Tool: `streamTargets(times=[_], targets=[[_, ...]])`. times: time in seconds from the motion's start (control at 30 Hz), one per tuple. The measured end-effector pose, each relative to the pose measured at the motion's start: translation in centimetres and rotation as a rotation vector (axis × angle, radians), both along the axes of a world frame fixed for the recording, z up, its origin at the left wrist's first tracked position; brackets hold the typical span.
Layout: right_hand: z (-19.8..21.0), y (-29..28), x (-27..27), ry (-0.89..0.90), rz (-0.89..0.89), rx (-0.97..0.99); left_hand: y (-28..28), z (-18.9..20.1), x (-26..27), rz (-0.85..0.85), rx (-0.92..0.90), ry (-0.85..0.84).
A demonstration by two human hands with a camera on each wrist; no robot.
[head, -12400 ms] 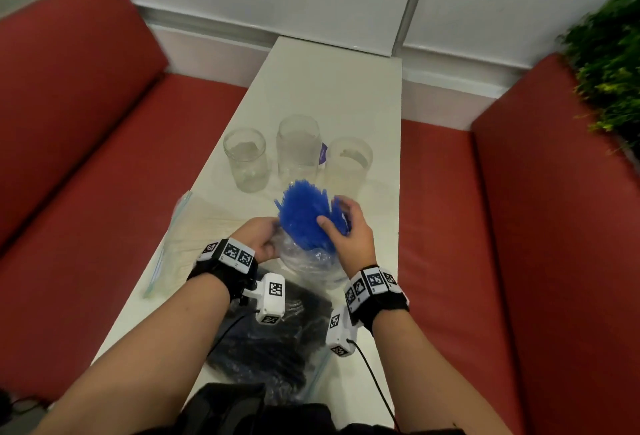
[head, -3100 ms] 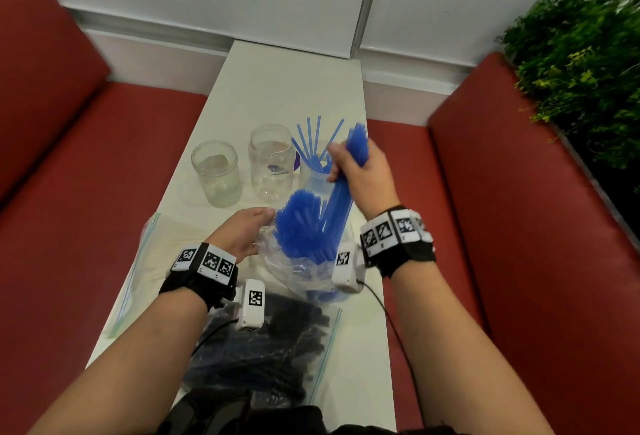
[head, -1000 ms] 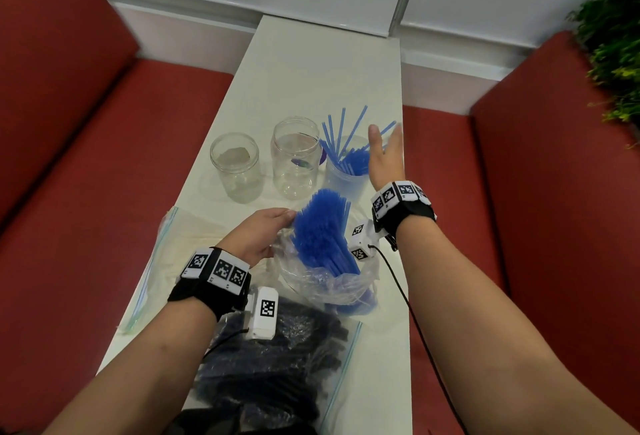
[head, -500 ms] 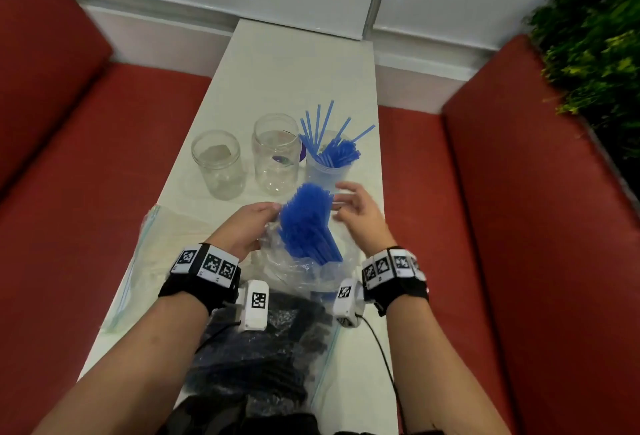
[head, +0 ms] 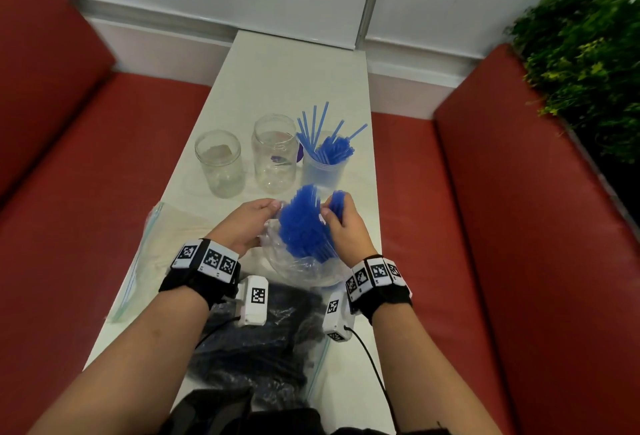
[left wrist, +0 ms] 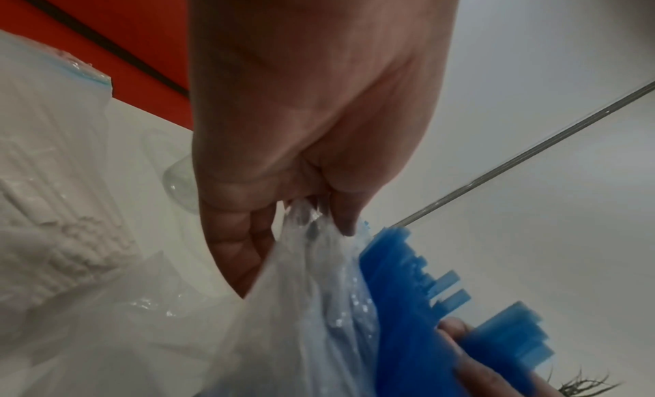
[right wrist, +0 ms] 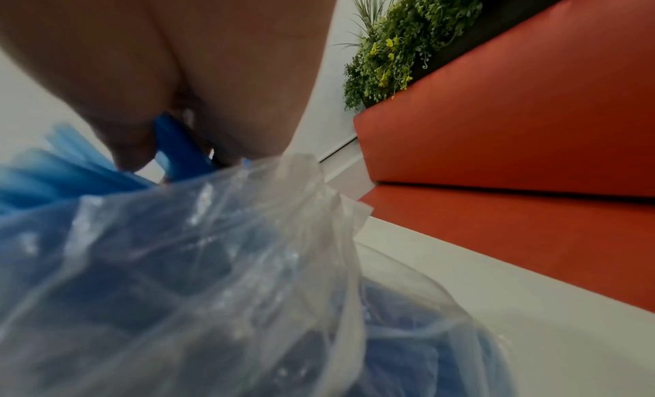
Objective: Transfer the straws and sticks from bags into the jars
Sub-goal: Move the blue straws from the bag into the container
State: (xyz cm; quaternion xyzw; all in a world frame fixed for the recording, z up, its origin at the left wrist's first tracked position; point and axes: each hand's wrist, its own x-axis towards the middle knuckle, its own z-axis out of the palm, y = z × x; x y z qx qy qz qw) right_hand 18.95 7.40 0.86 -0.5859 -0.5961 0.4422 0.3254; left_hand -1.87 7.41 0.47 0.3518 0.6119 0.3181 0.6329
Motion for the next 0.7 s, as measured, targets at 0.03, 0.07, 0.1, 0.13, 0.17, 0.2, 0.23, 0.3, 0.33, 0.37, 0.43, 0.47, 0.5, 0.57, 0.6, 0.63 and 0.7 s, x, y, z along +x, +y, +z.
streamTargets(times=[0.03,0.07,0.1,0.13,0.17,0.2,0.23,0.3,0.33,0.37,0.43,0.47,0.5,0.57,0.6,0.63,0.7], targets=[[0.0,-0.2,-0.1,0.005,0.022,-0.006,-0.1,-0.1,-0.1,0.002,0.000,0.002],[-0.1,-0.5,-0.4,0.014,0.052,-0.024,-0.2,-0.1,-0.1,-0.001,0.001,0.005],[-0.3,-0.7,-0.6,0.021,0.083,-0.050,-0.3,-0.2,-0.1,-0.007,0.004,0.013],[-0.4,-0.9,-0.9,0.020,0.109,-0.076,-0.4,-0.3,0.0,-0.013,0.005,0.027],[-0.6,-0.9,-1.2,0.008,0.125,-0.095,-0.5,-0.4,-0.1,-0.016,0.004,0.039],[-0.7,-0.7,-1.4,-0.017,0.128,-0.106,-0.5,-0.5,-0.1,-0.015,0.000,0.044],[-0.8,-0.5,-1.6,-0.049,0.123,-0.110,-0.6,-0.5,-0.2,-0.013,-0.005,0.040],[-0.6,-0.1,-1.6,-0.077,0.101,-0.096,-0.6,-0.5,-0.6,-0.010,-0.014,0.013],[-0.4,0.2,-1.5,-0.056,0.088,-0.076,-0.5,-0.5,-0.8,-0.008,-0.020,-0.010],[0.1,0.4,-1.3,-0.027,0.077,-0.045,-0.4,-0.5,-1.0,-0.004,-0.026,-0.032],[1.2,1.0,-1.0,0.017,0.051,0.023,-0.3,-0.3,-1.3,0.015,-0.035,-0.062],[1.8,1.3,-0.8,0.036,0.033,0.056,-0.2,-0.2,-1.3,0.025,-0.037,-0.069],[2.3,1.5,-0.8,0.056,0.013,0.087,0.0,-0.2,-1.4,0.030,-0.038,-0.072],[2.8,1.8,-1.0,0.085,-0.029,0.145,0.1,-0.1,-1.4,0.032,-0.041,-0.080],[2.7,1.8,-1.2,0.099,-0.047,0.162,0.1,-0.1,-1.3,0.034,-0.045,-0.087],[2.5,1.7,-1.4,0.110,-0.058,0.160,0.1,-0.2,-1.2,0.036,-0.049,-0.094],[2.0,1.4,-1.8,0.122,-0.053,0.113,0.1,-0.3,-1.0,0.035,-0.059,-0.100]])
